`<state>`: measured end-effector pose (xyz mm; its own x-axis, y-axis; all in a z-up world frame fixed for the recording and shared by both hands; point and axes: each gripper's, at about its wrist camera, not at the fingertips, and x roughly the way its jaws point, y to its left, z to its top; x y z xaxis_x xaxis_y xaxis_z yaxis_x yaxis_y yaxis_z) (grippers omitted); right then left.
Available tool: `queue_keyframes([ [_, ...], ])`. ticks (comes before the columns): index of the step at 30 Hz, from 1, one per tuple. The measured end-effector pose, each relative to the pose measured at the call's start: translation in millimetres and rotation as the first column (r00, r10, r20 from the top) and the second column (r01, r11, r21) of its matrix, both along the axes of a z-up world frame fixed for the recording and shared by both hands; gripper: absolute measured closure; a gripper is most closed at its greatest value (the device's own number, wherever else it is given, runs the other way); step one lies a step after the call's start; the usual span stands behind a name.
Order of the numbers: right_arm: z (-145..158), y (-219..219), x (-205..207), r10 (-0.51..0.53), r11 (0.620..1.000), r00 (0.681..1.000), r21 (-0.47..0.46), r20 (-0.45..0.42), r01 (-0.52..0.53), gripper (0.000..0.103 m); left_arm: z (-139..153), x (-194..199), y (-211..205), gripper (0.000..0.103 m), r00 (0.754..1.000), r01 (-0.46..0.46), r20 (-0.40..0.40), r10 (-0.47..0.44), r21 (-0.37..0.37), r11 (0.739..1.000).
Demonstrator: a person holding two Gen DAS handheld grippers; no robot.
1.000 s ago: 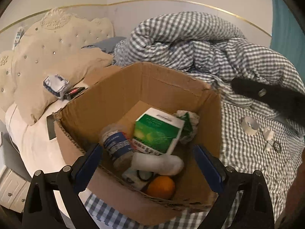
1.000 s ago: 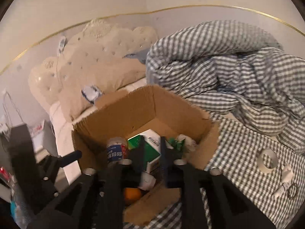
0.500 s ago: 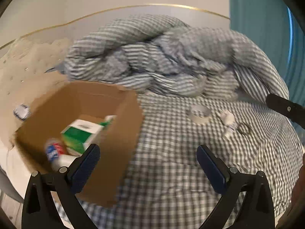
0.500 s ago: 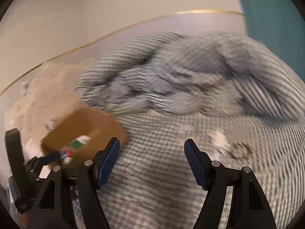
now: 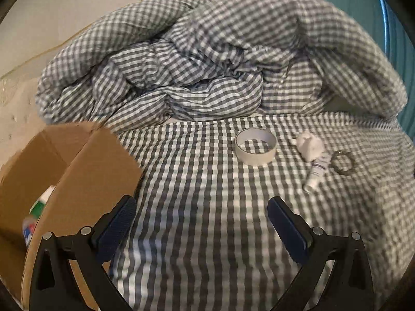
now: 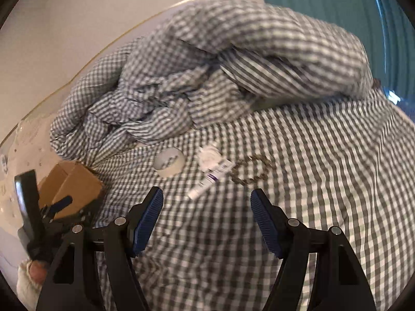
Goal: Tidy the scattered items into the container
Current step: 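Move both grippers back toward the remaining tape roll and toothpaste, then grasp the white tape roll with the left gripper while the right gripper grasps the bead bracelet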
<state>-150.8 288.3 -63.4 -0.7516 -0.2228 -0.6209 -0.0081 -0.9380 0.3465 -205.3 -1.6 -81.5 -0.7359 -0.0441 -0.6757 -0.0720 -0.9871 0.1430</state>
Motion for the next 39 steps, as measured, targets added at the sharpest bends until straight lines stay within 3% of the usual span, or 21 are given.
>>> queue_keyframes([
  [9,-39,24,-13,-0.010,0.998,0.998,-0.062,0.062,0.014,0.033,-33,-85,62,0.000,0.982,0.187,-0.008,-0.187,0.039,0.982],
  [15,-51,36,-17,-0.013,0.995,0.997,-0.098,0.076,0.021,0.033,-85,-132,80,0.000,0.986,0.145,0.074,-0.147,0.032,0.989],
  [21,-60,41,-26,-0.014,0.995,0.995,-0.094,0.094,0.022,0.033,-99,-160,80,0.000,0.986,0.110,0.121,-0.117,0.064,0.992],
  [22,-61,40,-27,-0.011,0.996,0.995,-0.091,0.099,0.020,0.033,-100,-165,79,0.005,0.984,0.105,0.135,-0.115,0.074,0.992],
  [23,-63,38,-30,-0.006,0.996,0.994,-0.084,0.106,0.015,0.033,-102,-169,78,0.018,0.983,0.100,0.145,-0.110,0.080,0.992],
  [24,-64,36,-33,-0.005,0.997,0.994,-0.073,0.107,0.013,0.033,-104,-173,76,0.018,0.980,0.104,0.162,-0.119,0.099,0.990],
  [26,-64,31,-39,0.002,0.999,0.993,-0.034,0.115,0.001,0.033,-100,-168,72,0.019,0.983,0.100,0.141,-0.115,0.110,0.989],
  [31,-59,18,-76,0.052,0.991,0.992,0.115,0.116,-0.065,0.033,-69,-121,62,0.019,0.996,0.072,0.051,-0.075,0.052,0.996],
  [35,-84,1,-121,0.131,0.965,0.973,0.202,0.188,-0.169,0.033,-47,-67,43,0.019,0.998,0.067,0.012,-0.068,0.096,0.993],
  [39,-109,-11,-143,0.117,0.940,0.962,0.286,0.247,-0.187,0.033,-39,-50,35,0.019,0.996,0.080,0.026,-0.083,0.119,0.990],
])
